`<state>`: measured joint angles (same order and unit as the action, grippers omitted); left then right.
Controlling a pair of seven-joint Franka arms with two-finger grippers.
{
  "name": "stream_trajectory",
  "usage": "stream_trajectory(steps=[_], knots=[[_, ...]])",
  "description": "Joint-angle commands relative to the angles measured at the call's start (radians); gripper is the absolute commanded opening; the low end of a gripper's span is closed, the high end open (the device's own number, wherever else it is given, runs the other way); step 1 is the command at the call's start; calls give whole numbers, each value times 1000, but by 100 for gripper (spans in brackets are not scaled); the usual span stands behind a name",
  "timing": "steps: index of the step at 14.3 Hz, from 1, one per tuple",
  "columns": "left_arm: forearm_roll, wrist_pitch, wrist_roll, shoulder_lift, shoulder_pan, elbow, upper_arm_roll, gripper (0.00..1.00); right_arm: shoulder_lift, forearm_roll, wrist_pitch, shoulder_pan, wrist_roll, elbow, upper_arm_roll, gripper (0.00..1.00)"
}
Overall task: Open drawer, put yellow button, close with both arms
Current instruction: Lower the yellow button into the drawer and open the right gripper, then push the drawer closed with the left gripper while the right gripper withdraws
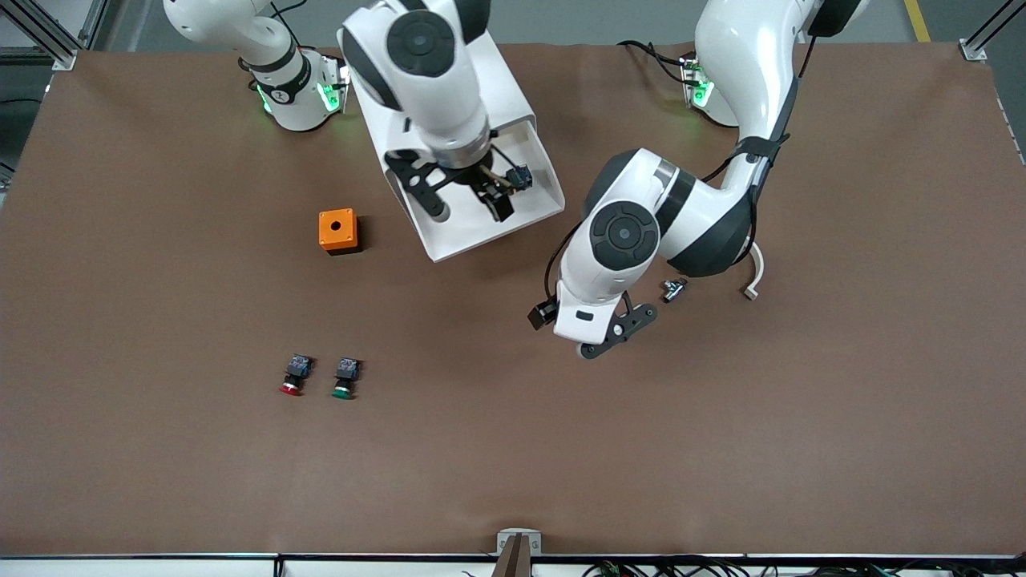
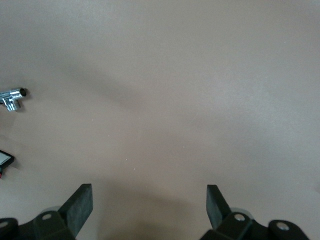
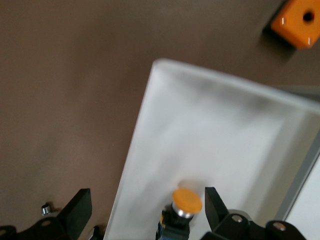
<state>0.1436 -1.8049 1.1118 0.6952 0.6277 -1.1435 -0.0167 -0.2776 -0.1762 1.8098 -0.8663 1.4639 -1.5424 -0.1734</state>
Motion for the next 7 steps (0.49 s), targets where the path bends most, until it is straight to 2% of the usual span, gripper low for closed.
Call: stream_trajectory(steps=[1, 4, 7], knots=[[-33, -19, -6, -51, 35, -62, 3, 100, -2, 17, -69, 111, -262, 35, 11, 100], [-32, -60, -6, -78, 46, -120, 47, 100, 12, 32, -125, 254, -556, 36, 0, 100], [-32, -137, -3, -100, 90, -211, 60, 100, 26, 67, -187, 401, -862, 36, 0, 100]])
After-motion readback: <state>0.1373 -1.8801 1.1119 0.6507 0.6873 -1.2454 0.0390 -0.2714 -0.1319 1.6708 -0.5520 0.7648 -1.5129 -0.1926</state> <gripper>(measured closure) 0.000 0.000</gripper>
